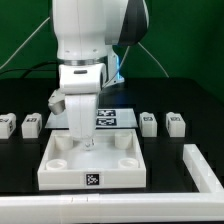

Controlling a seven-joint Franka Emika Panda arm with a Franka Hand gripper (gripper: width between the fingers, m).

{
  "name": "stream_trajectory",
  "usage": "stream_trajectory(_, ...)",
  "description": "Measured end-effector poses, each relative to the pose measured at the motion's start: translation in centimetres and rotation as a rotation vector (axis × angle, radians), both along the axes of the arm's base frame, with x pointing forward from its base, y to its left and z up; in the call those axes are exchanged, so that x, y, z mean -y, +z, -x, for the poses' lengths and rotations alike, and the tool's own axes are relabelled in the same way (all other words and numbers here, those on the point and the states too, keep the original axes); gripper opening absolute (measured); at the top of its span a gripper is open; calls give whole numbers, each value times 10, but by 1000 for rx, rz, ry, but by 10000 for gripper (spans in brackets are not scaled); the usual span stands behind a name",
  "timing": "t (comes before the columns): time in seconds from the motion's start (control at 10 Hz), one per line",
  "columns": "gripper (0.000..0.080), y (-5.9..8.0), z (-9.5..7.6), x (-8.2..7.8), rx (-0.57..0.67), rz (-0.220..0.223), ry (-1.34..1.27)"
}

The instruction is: Assemble one leg

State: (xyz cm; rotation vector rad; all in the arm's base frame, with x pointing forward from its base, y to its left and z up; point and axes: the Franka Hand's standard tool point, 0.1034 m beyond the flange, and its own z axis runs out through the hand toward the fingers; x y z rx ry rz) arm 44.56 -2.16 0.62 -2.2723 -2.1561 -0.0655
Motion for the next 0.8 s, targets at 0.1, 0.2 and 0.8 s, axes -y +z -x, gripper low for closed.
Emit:
stream_trajectory(0.1,250,0,0,0,0,0,0)
stream_trajectory(0.2,83,0,0,0,-1,0,0)
stream_trajectory(0.8,58,0,0,0,-1,0,-2)
